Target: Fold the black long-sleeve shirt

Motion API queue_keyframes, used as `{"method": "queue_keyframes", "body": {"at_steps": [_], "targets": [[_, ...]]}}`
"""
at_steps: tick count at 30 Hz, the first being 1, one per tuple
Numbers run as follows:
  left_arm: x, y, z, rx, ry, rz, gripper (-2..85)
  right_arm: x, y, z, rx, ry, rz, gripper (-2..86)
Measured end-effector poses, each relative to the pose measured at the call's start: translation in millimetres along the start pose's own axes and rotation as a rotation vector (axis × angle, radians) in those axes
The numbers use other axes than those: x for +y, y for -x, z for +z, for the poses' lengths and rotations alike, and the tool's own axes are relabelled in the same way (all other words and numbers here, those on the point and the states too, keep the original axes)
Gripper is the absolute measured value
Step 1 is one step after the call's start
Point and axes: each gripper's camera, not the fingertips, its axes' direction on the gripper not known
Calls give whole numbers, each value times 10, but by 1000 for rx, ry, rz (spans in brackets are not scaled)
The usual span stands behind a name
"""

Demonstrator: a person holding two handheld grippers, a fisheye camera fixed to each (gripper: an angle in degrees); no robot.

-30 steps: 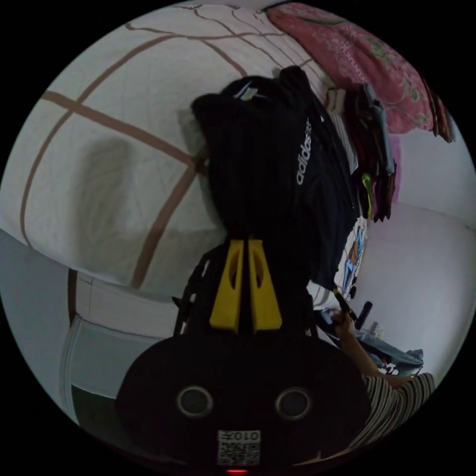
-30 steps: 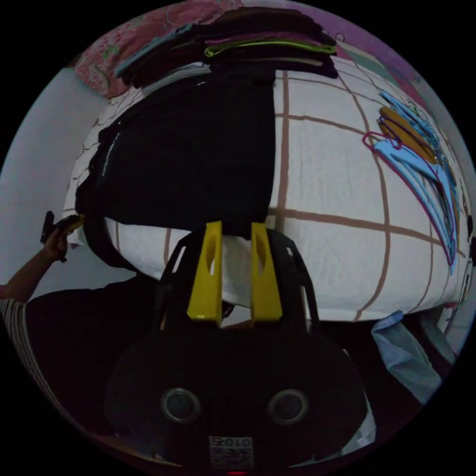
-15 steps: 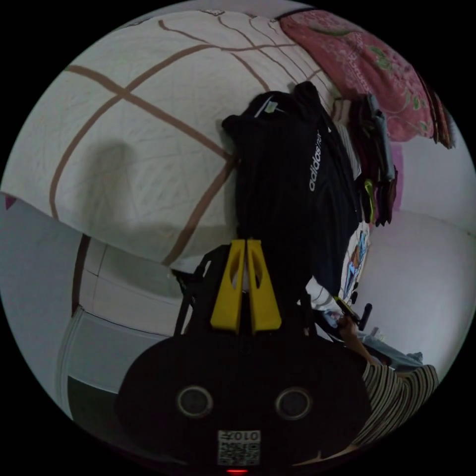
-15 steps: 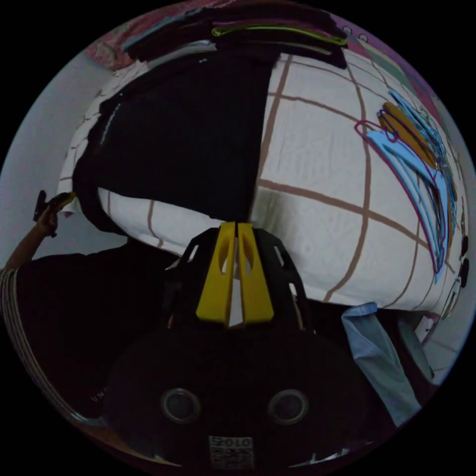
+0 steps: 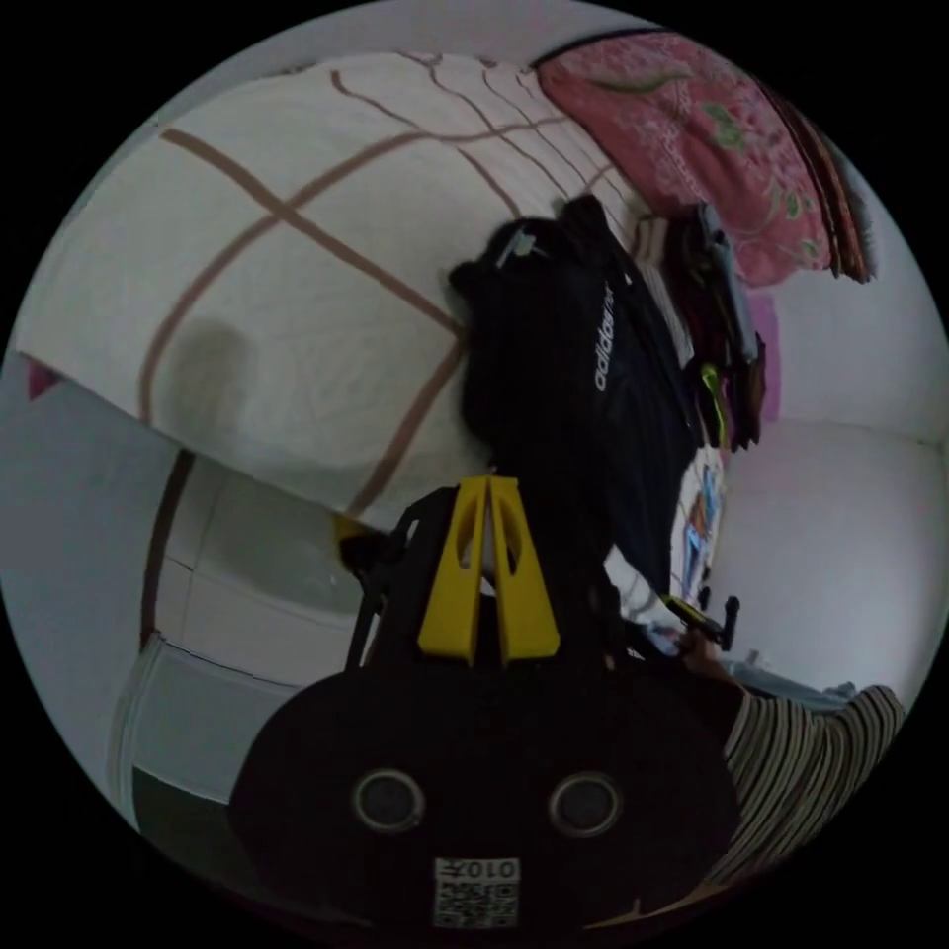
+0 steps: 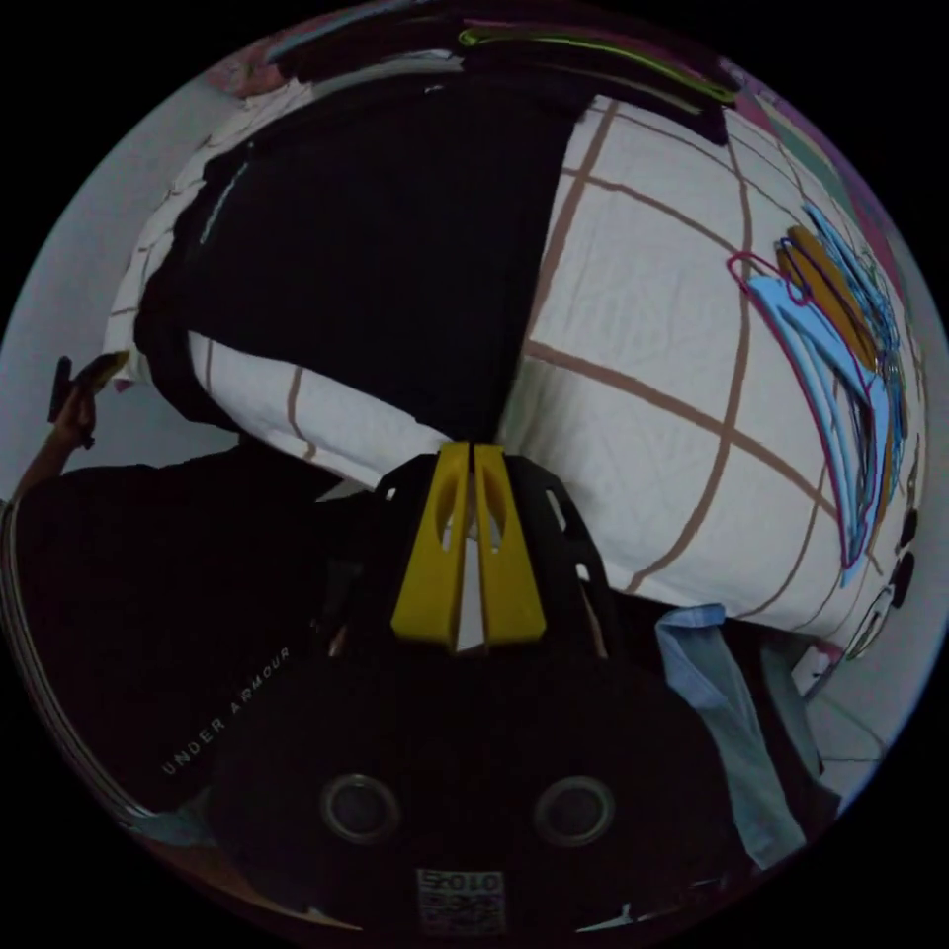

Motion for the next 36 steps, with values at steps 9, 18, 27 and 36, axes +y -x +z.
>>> {"method": "queue_keyframes", "body": {"at_steps": [9, 18, 27, 36], "targets": [[-642, -154, -193, -117, -82, 1, 65, 91, -229, -62, -79, -16, 121, 24], [-902, -288, -29, -78, -48, -78, 92, 185, -258, -182, -7, -7, 159, 30], [-793, -699, 80, -213, -28, -150, 101, 336, -242, -304, 0, -32, 180, 33], [-569, -1104, -82, -339, -38, 29, 78, 399, -197, -429, -2, -27, 152, 33]]}}
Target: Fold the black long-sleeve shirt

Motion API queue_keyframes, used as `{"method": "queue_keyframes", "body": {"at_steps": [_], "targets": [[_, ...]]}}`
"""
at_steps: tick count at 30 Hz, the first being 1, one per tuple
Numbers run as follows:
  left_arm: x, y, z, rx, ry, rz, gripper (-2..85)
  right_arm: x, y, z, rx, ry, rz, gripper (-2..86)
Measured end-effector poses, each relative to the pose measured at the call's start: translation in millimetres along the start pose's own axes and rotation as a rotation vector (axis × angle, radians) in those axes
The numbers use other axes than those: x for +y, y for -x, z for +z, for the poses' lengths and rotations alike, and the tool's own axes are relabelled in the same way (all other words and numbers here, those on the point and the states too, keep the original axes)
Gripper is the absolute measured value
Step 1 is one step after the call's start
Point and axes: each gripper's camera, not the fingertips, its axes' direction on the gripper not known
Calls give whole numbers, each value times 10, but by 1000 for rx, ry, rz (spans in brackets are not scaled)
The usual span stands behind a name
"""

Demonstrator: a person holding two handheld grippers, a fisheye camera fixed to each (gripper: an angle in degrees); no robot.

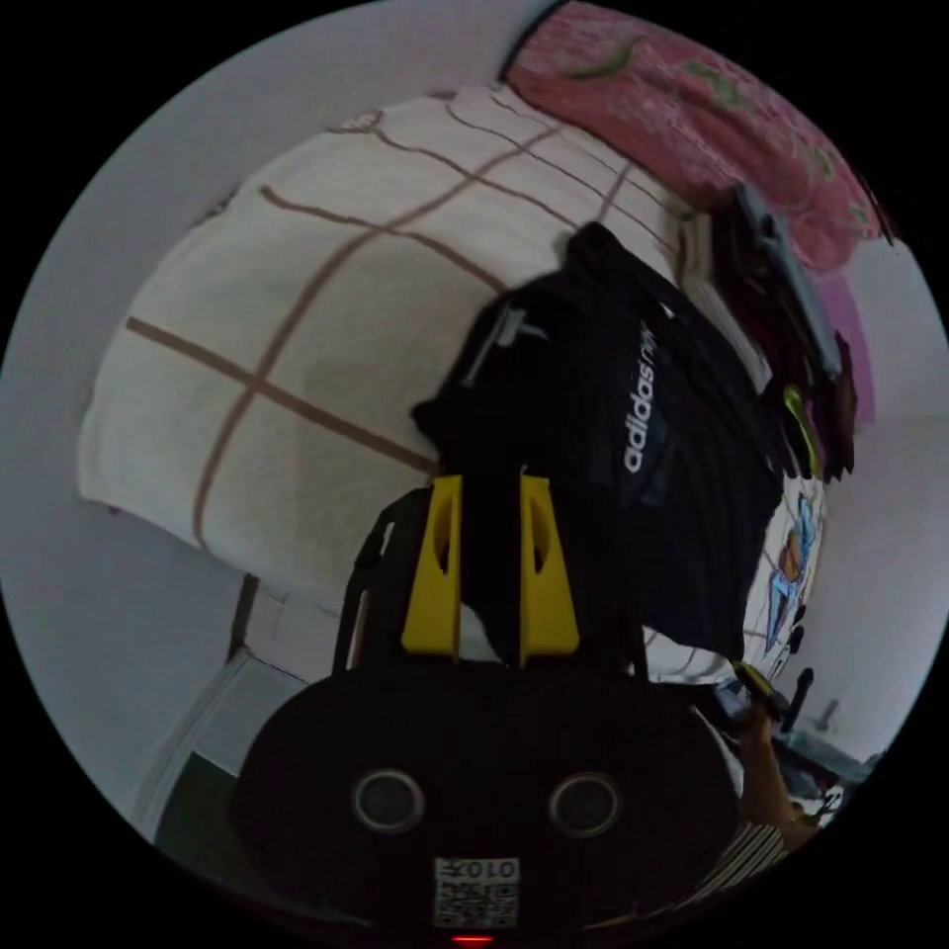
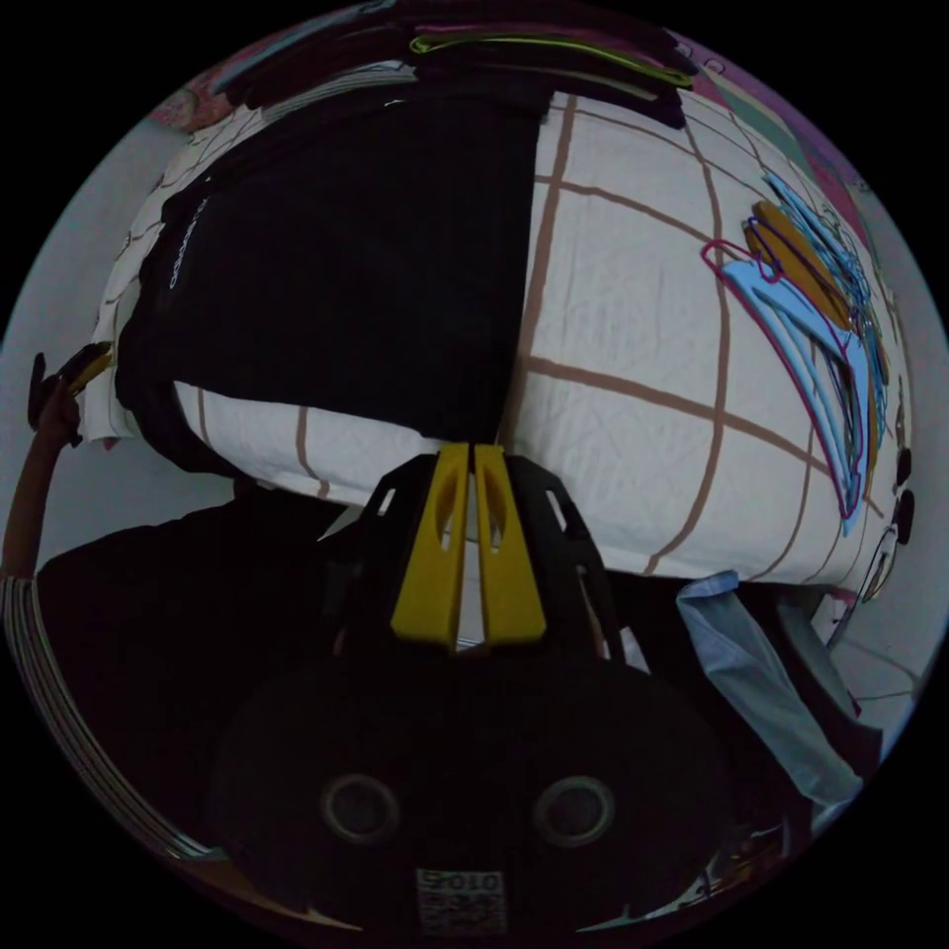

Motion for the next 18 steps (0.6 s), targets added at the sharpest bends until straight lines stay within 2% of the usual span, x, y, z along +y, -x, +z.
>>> {"method": "queue_keyframes", "body": {"at_steps": [4, 12, 18], "targets": [[39, -9, 227, 86, 82, -84, 59, 25, 50, -76, 2, 6, -16, 33], [39, 24, 168, 161, 94, -117, 5, 64, 134, -252, -3, 4, -50, 30], [22, 16, -303, 260, 84, -19, -1, 147, 185, -599, -43, -71, -115, 28]]}}
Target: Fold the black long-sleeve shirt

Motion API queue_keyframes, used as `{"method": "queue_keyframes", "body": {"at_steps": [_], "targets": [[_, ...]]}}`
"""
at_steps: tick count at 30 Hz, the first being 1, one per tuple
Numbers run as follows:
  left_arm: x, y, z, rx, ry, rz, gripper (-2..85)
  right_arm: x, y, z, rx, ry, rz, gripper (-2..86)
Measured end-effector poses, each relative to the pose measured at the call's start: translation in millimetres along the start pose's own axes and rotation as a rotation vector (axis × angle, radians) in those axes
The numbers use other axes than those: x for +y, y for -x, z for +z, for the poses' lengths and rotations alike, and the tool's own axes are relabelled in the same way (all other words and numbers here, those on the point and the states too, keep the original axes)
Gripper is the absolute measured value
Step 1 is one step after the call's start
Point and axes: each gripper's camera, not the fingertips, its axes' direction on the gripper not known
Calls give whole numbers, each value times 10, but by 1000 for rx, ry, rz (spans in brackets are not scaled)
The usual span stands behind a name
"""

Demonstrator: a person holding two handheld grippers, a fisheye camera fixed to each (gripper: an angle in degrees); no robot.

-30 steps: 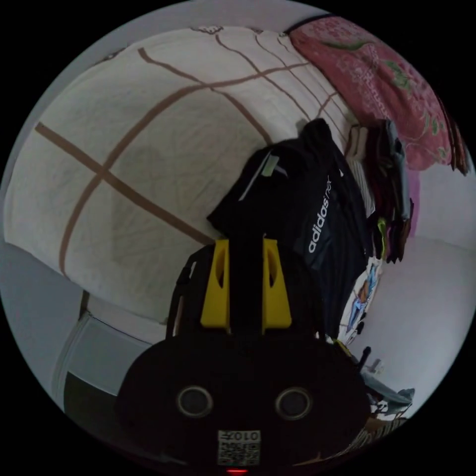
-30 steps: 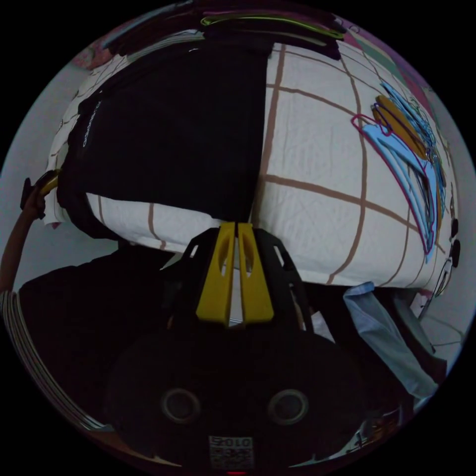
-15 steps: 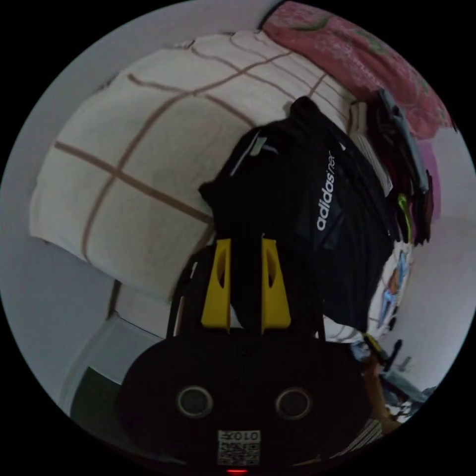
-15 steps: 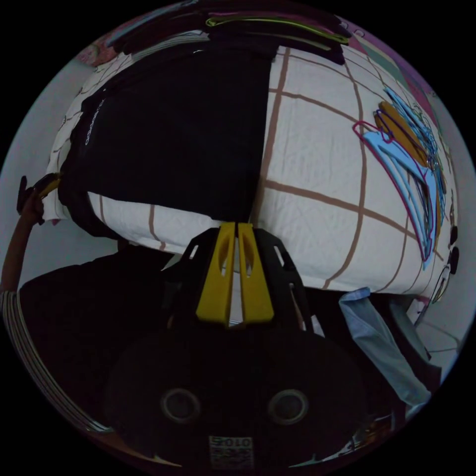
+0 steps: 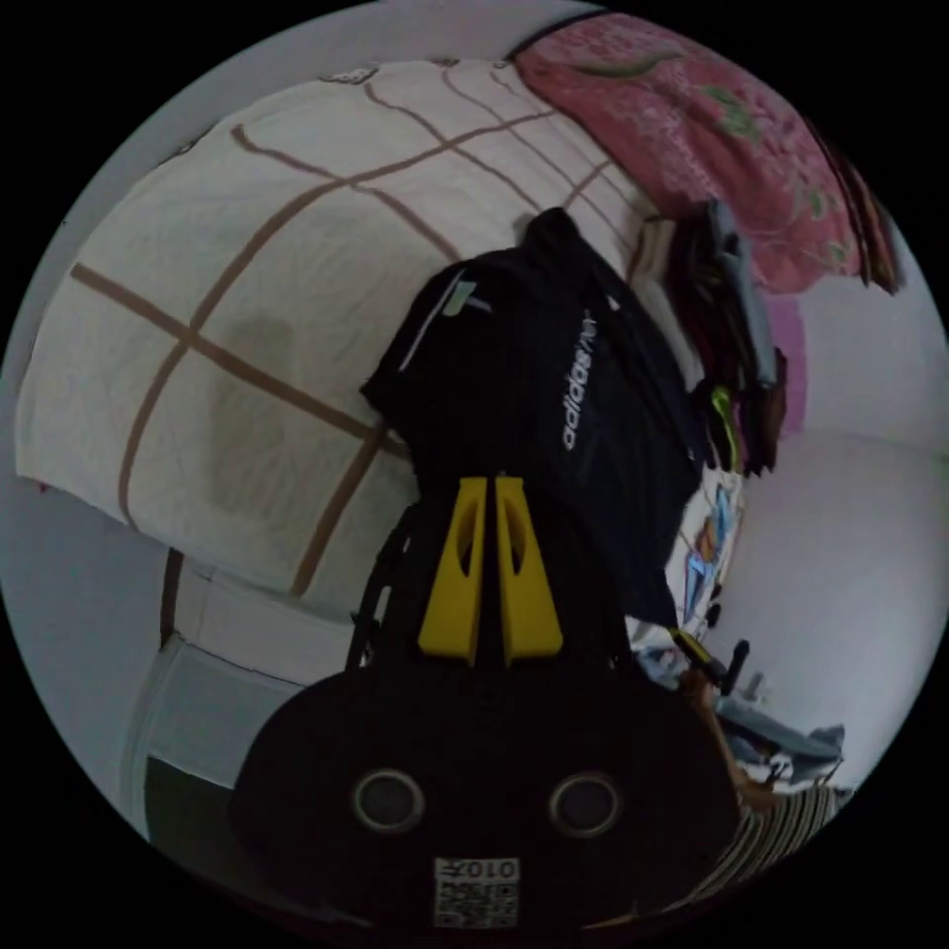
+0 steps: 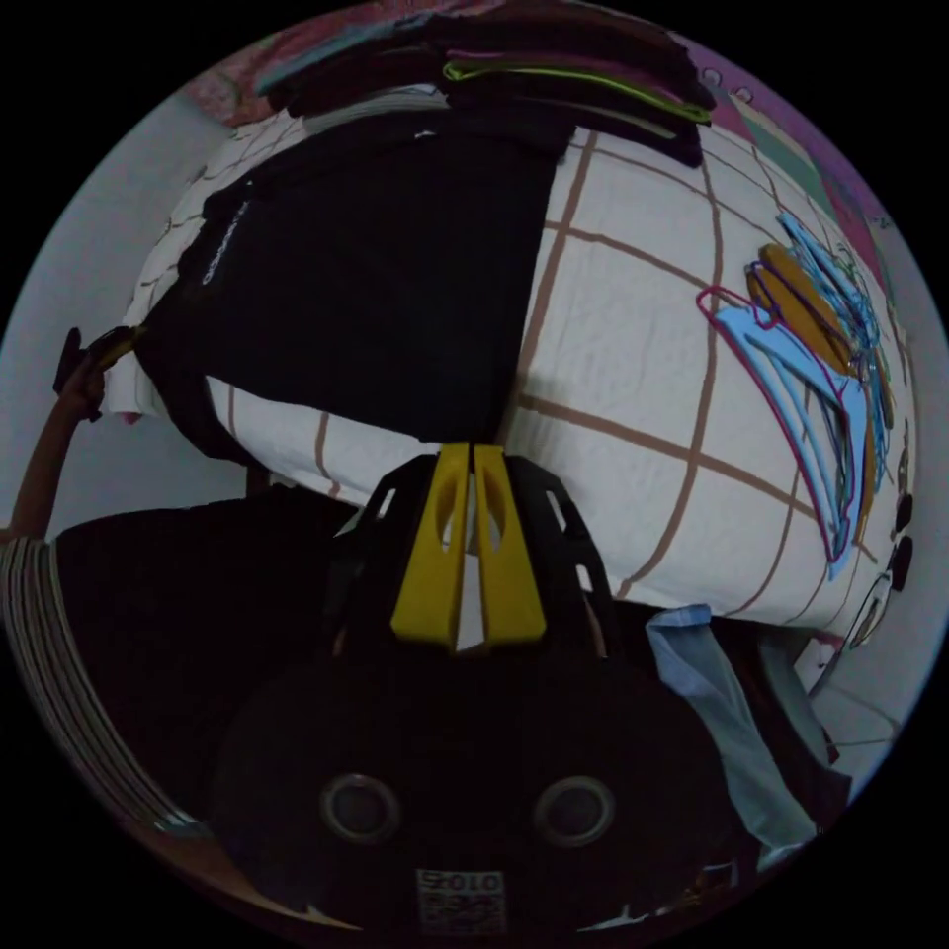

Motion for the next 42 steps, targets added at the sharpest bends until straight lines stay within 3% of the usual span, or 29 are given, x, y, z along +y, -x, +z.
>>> {"method": "queue_keyframes", "body": {"at_steps": [6, 11, 15, 19, 24, 30, 37, 42], "targets": [[262, -250, -388, -103, 47, 132, -2, 209, 59, -410, 4, -55, -85, 26], [345, -70, 181, -210, 234, 75, 0, 73, 122, -87, 24, 118, 9, 28], [420, -180, 243, -267, 190, 141, 6, -50, 347, -18, 109, 192, 14, 28], [479, -197, 108, -204, 154, 169, 29, -65, 446, -110, -12, 122, 33, 28], [616, 6, -274, -129, 37, 90, 50, 6, 557, -371, -22, 35, 74, 42], [467, 182, -401, -63, -46, 13, 66, -340, 1147, -1039, 59, -383, -75, 78], [171, 92, -19, 135, -4, -111, 30, -1404, 1907, -1222, -30, -415, -200, 75], [302, 46, -276, -1, -73, -149, 6, -1663, 2090, -1256, -26, -381, -152, 75]]}}
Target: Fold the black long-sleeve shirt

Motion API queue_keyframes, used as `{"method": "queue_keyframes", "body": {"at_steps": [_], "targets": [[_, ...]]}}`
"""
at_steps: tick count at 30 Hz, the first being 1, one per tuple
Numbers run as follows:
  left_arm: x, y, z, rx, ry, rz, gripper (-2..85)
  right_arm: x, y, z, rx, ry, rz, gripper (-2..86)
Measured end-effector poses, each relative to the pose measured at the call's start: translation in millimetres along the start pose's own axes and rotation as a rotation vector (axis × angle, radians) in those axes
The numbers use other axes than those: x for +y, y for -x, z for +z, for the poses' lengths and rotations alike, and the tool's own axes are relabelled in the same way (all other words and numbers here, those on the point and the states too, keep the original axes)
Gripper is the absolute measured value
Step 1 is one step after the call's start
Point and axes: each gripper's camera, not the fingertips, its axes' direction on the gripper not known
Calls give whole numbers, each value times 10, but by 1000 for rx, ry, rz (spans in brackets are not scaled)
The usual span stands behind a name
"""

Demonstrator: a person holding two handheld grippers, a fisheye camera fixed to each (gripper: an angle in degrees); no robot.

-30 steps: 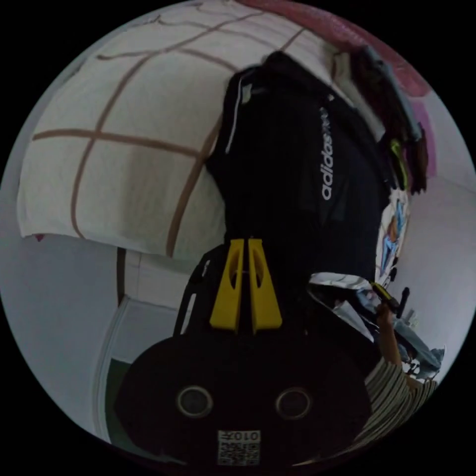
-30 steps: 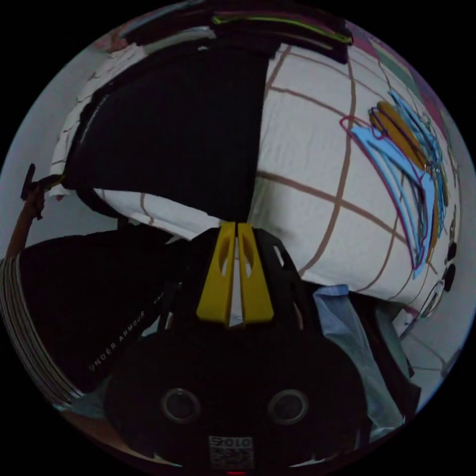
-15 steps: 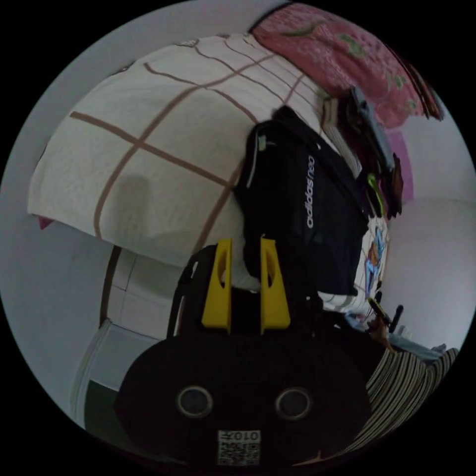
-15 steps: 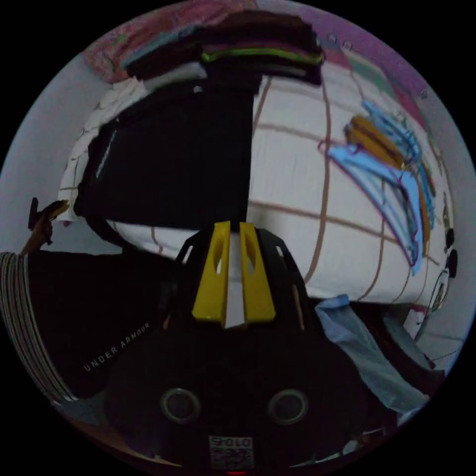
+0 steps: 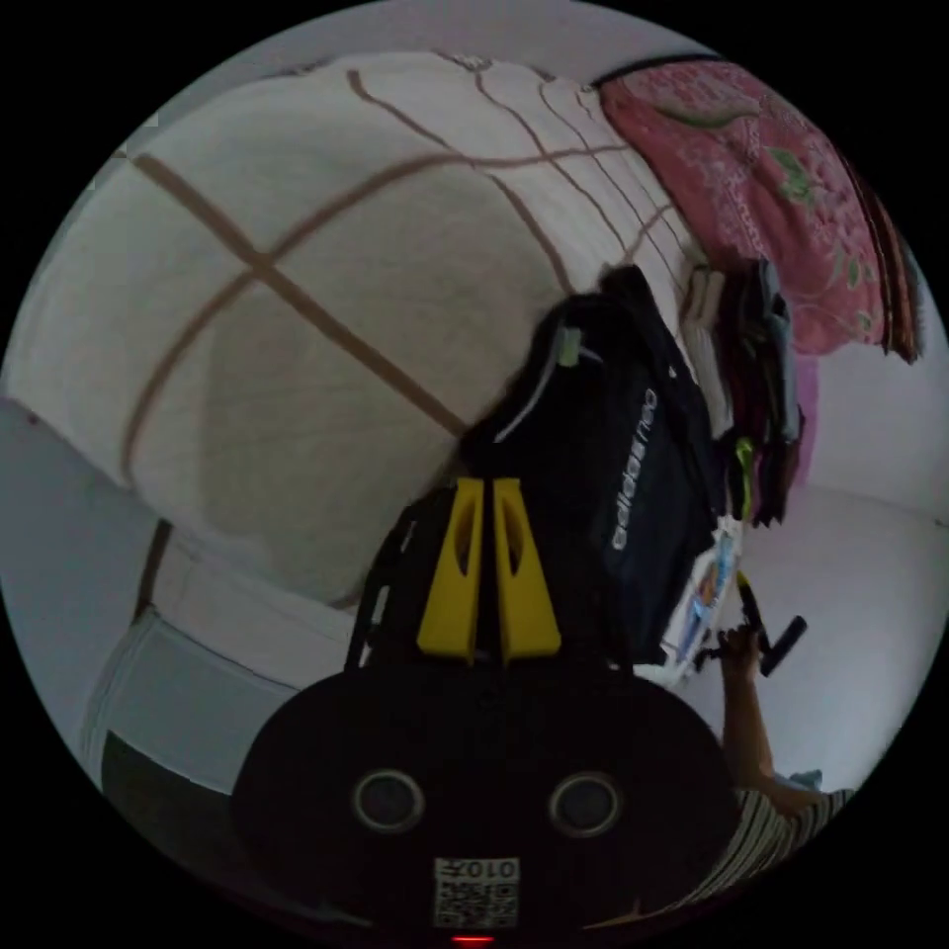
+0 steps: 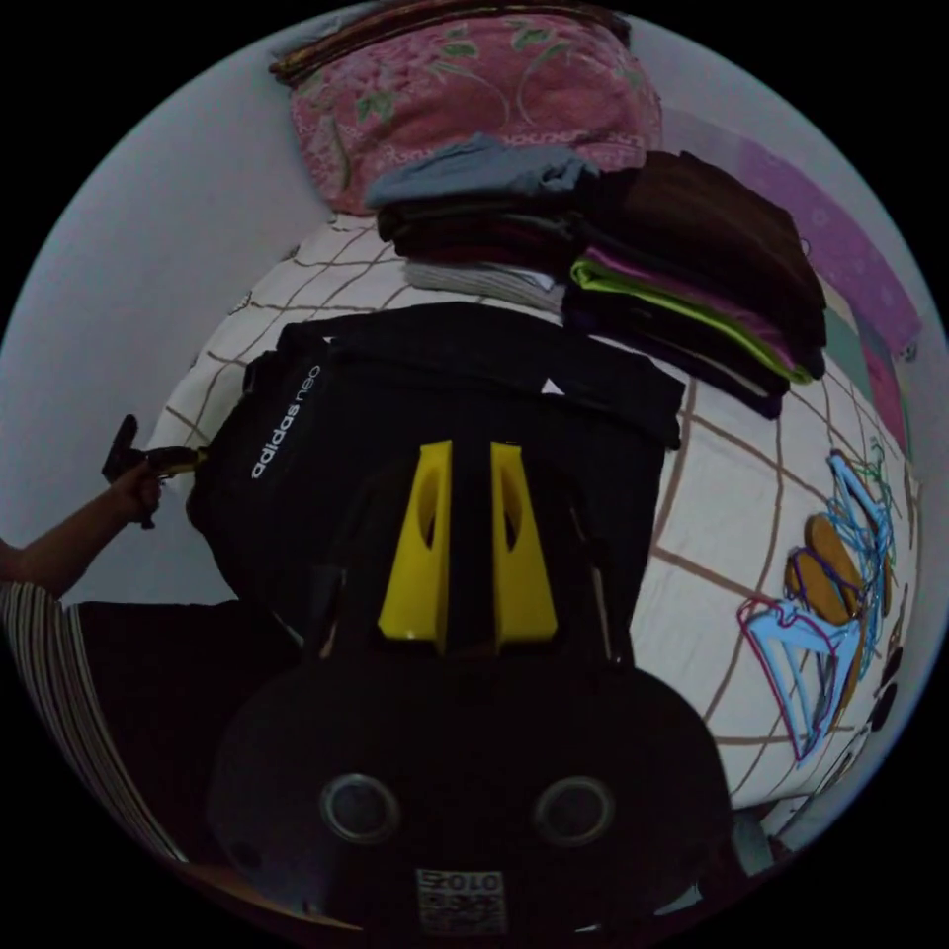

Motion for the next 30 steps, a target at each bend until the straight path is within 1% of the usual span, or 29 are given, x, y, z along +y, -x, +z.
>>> {"method": "queue_keyframes", "body": {"at_steps": [2, 3, 5, 7, 9, 11, 12, 14, 17, 19, 21, 23, 25, 27, 30], "targets": [[30, 156, -46, 46, 40, -55, 4, -48, -25, 7, 2, 3, 60, 76], [41, 187, -66, 27, 42, -78, 4, -82, -56, 3, -13, -6, 109, 76], [95, 187, -233, -58, -40, -101, 9, -147, -104, -15, -36, -38, 198, 77], [100, 74, -359, -30, -95, -61, 16, -273, -126, -41, -58, -90, 299, 84], [100, -186, -500, -84, -164, 28, 23, -403, -89, -50, -43, -120, 338, 90], [63, -676, -593, -168, -216, 213, 33, -555, -73, -20, -120, -131, 398, 93], [54, -810, -602, -192, -230, 262, 36, -665, -54, 18, -180, -128, 429, 93], [21, -1353, -568, -272, -271, 463, 50, -837, 9, 91, -197, -105, 467, 91], [-35, -1956, -404, -335, -249, 664, 64, -1122, 158, 241, -198, -47, 503, 96], [-56, -2246, -303, -376, -235, 742, 70, -1325, 279, 345, -192, -8, 538, 96], [-74, -2477, -225, -384, -221, 795, 75, -1454, 355, 379, -210, -9, 580, 91], [-86, -2708, -151, -373, -199, 834, 81, -1564, 425, 359, -230, -30, 632, 78], [-70, -2856, -112, -375, -190, 866, 85, -1685, 537, 258, -194, -32, 689, 46], [-37, -3004, -76, -390, -185, 917, 91, -1775, 641, 146, -148, -29, 694, 34], [41, -3275, -3, -440, -181, 1039, 102, -1990, 872, -140, -107, -90, 619, 27]]}}
